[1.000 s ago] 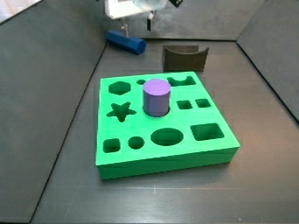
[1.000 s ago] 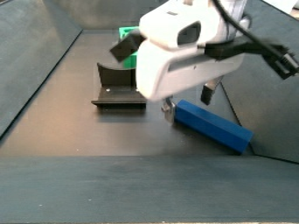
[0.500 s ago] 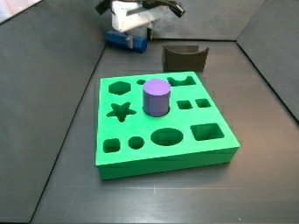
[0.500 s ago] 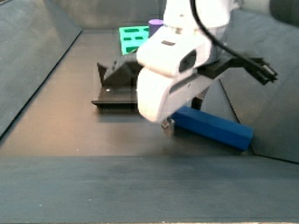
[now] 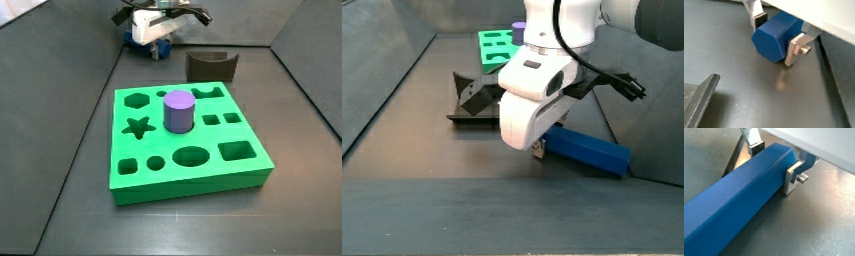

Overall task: Pick up the hexagon object. Move up. Place the hexagon object on the fixture. Regrasp the hexagon object. Move to above the board. Insert the hexagon object.
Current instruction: Pick up the hexagon object.

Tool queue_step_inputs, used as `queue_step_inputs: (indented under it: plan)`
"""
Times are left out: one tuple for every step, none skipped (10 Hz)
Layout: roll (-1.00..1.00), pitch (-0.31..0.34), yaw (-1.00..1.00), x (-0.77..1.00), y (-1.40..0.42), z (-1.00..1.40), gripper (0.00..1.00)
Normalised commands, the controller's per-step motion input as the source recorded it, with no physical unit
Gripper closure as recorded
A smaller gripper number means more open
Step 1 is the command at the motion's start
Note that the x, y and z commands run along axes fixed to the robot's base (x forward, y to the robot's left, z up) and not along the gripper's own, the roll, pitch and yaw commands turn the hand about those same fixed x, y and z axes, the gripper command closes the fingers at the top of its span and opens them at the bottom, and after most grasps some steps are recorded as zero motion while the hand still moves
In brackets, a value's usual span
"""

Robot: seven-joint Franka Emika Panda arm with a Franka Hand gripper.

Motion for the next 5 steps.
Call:
queue_step_inputs:
  plan:
    - [0.0,0.0,0.0,0.0,0.0,0.0,1.0]
    - [0.0,0.0,0.0,0.0,0.0,0.0,1.0]
    - [0.0,0.0,0.0,0.0,0.0,0.0,1.0]
    - [0.0,0.0,0.0,0.0,0.0,0.0,1.0]
    - [0.0,0.0,0.0,0.0,0.0,0.0,1.0]
